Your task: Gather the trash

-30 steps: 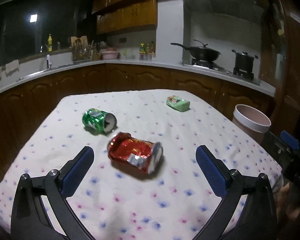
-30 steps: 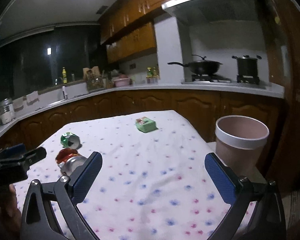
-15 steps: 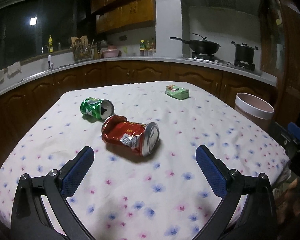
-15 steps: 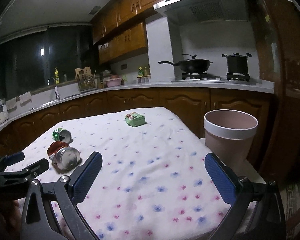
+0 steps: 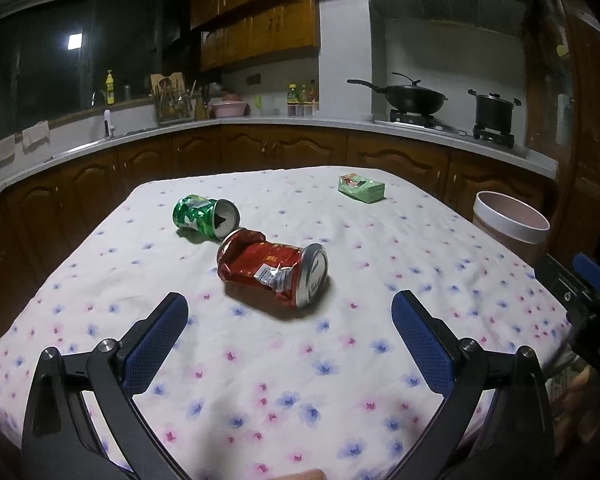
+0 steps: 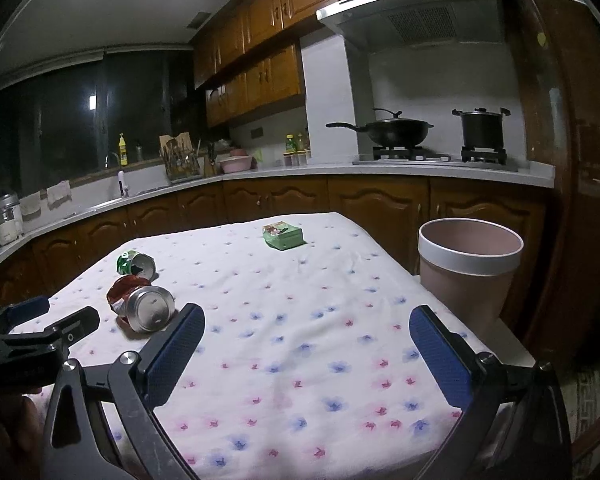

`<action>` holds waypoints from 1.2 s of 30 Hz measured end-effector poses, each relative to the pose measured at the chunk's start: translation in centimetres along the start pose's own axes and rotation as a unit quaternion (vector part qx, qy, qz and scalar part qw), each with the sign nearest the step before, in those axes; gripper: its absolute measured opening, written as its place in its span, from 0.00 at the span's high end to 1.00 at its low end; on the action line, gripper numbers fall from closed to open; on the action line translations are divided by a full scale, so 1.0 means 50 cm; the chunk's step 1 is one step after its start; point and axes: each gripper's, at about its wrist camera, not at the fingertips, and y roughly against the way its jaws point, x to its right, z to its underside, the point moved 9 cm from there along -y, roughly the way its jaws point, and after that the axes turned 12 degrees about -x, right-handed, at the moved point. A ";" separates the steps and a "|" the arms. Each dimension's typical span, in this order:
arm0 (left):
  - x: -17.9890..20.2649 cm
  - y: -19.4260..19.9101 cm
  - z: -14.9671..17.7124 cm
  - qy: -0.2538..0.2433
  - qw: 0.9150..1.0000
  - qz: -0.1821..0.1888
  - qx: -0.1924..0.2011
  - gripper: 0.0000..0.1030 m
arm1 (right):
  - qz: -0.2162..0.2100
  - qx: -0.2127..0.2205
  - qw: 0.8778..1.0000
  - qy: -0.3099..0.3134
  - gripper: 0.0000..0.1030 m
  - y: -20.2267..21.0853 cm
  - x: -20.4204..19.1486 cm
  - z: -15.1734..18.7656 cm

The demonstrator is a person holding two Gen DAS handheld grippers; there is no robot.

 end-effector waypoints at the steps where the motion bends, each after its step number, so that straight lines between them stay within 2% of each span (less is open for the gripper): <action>1: 0.000 0.002 0.000 -0.001 1.000 0.000 0.001 0.00 | 0.000 0.000 1.000 0.001 0.00 -0.001 -0.001 0.000; 36: 0.009 0.017 -0.002 -0.008 1.000 0.000 0.013 0.00 | -0.007 0.002 1.000 0.001 0.00 0.006 -0.003 -0.001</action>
